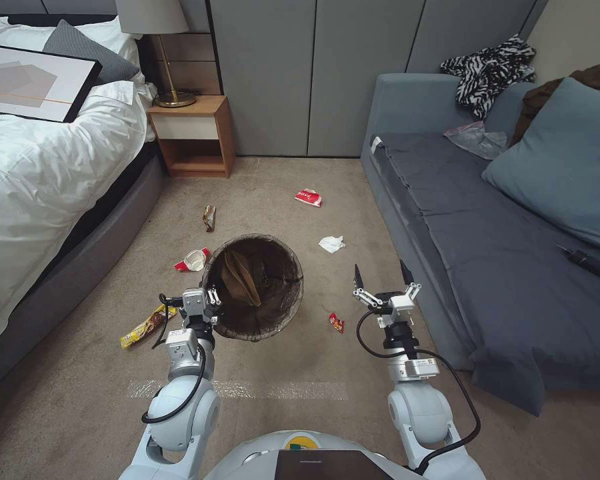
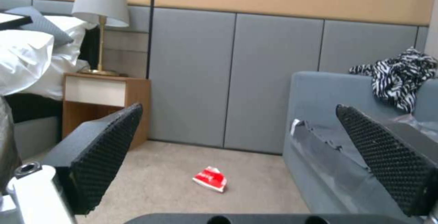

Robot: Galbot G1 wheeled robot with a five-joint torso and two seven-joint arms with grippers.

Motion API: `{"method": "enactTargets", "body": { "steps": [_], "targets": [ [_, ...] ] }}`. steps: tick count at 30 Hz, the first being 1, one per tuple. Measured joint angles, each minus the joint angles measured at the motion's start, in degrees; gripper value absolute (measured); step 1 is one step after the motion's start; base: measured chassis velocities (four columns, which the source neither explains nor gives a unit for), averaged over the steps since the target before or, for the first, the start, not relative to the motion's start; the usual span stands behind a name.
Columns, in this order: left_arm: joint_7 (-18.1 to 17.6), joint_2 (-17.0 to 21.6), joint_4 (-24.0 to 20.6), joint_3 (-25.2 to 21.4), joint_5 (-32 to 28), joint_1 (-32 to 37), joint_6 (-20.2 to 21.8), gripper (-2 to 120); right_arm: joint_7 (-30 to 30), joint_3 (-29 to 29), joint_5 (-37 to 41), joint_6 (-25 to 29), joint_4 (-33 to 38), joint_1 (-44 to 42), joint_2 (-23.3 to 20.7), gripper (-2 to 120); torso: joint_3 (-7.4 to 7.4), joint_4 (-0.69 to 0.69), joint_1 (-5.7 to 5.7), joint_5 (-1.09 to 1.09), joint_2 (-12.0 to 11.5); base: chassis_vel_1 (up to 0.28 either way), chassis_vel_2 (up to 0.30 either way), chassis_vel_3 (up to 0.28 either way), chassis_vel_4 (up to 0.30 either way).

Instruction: Pick up the trash bin, then pick up the garbage from the floor and place it into the trash bin.

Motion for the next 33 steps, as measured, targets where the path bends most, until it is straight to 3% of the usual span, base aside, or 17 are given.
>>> {"method": "enactTargets", "body": {
  "steps": [12, 14, 16, 17, 19, 20, 22, 25, 27, 33],
  "targets": [
    [-0.09, 0.08, -0.64, -0.22, 0.04, -0.20, 0.00, 2, 0.77, -0.83, -0.84, -1.30, -0.63, 1.79, -1.47, 100, 0.00, -0.01, 0.00, 0.00, 0.00, 0.000, 0.000, 0.000, 0.000],
    [-0.11, 0.13, -0.85, -0.55, 0.09, -0.43, 0.01, 2, 2.20, -1.61, -0.41, -3.80, -0.84, 2.65, -2.25, 100, 0.00, 0.00, 0.00, 0.00, 0.00, 0.000, 0.000, 0.000, 0.000],
    [-0.13, 0.24, -1.09, -0.94, 0.14, -0.73, 0.18, 2, 3.31, -3.09, 2.25, -10.35, -0.98, 4.38, -3.94, 100, 0.00, 0.00, 0.00, 0.00, 0.00, 0.000, 0.000, 0.000, 0.000],
    [-0.13, 0.24, -1.09, -0.94, 0.14, -0.73, 0.18, 2, 3.31, -3.09, 2.25, -10.35, -0.98, 4.38, -3.94, 100, 0.00, 0.00, 0.00, 0.00, 0.00, 0.000, 0.000, 0.000, 0.000],
    [-0.14, 0.29, -1.09, -1.01, 0.14, -0.89, 0.30, 2, 4.49, -5.42, 6.27, -17.54, -1.40, 6.29, -5.64, 100, 0.00, 0.01, 0.00, 0.00, 0.00, 0.000, 0.000, 0.000, 0.000],
    [-0.14, 0.29, -1.09, -1.01, 0.14, -0.89, 0.30, 2, 4.49, -5.42, 6.27, -17.54, -1.40, 6.29, -5.64, 100, 0.00, 0.01, 0.00, 0.00, 0.00, 0.000, 0.000, 0.000, 0.000],
    [-0.15, 0.30, -0.93, -1.02, 0.13, -1.00, 0.38, 2, 6.40, -7.20, 8.51, -23.78, -3.72, 8.85, -6.76, 100, 0.00, 0.02, 0.00, -0.02, 0.00, 0.000, 0.000, 0.000, 0.000],
    [-0.14, 0.30, -0.83, -1.01, 0.11, -1.02, 0.51, 2, 6.90, -7.96, 9.25, -26.70, -5.27, 10.22, -7.12, 100, 0.01, 0.00, 0.00, 0.02, 0.00, 0.000, 0.000, 0.000, 0.000],
    [-0.14, 0.35, -0.80, -1.03, 0.05, -1.24, 0.84, 2, 7.05, -9.07, 11.37, -31.80, -9.06, 13.34, -8.09, 100, 0.01, 0.01, 0.00, -0.01, 0.00, 0.000, 0.000, 0.000, 0.000],
    [-0.13, 0.50, -0.80, -1.29, 0.01, -1.39, 1.05, 2, 4.42, -10.48, 14.33, -36.01, -15.91, 17.01, -9.61, 100, 0.01, 0.00, 0.00, 0.00, 0.00, 0.000, 0.000, 0.000, 0.000]
  ]
}}
